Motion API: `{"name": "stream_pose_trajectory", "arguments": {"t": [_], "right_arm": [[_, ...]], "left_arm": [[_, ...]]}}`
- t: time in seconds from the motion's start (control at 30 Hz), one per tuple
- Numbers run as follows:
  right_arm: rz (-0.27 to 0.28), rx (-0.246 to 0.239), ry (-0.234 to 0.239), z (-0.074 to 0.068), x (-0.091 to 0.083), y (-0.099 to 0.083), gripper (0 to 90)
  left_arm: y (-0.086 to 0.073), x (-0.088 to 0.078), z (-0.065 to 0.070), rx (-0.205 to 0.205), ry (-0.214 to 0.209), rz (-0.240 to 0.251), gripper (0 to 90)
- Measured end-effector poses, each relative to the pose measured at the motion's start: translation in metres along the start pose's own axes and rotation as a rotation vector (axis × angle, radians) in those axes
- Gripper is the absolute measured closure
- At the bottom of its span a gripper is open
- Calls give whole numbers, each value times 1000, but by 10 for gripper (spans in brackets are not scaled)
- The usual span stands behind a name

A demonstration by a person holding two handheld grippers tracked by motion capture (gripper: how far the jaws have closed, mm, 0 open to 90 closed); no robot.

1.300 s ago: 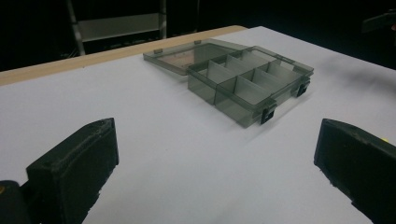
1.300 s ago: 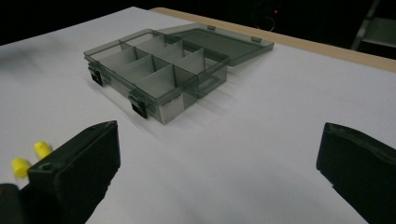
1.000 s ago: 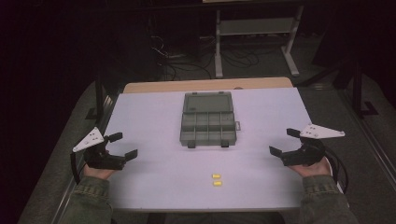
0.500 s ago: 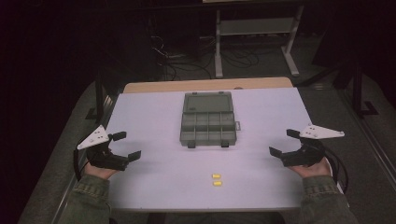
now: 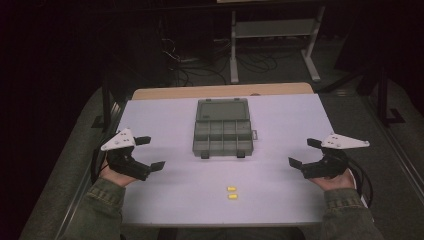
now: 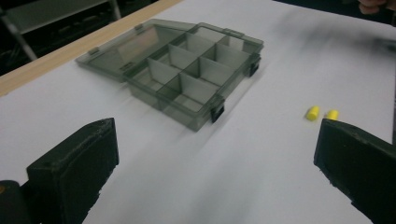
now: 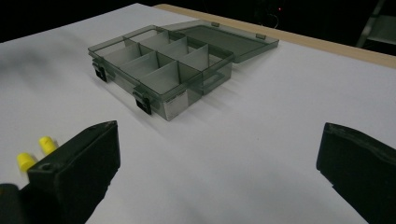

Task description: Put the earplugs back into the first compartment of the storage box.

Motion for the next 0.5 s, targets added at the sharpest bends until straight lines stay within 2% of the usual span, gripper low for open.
{"name": "stream_pose_trajectory", "arguments": {"t": [0.3, 0.5], "right_arm": [[3, 0, 0, 1, -1, 0, 0], [2, -2, 2, 0, -1, 0, 0]], "left_arm": [[14, 20, 8, 27, -43, -34, 1], [21, 42, 21, 62, -95, -78, 1]]}}
Point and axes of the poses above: each handheld gripper's, and its own axes: x roughly forward along the jaws, y roughly out of its top, z roughly to its right, the point moved 6 cm from there along x, roughly forward along the jaws, and after that the axes turned 8 degrees about z, right-handed, at the moved point
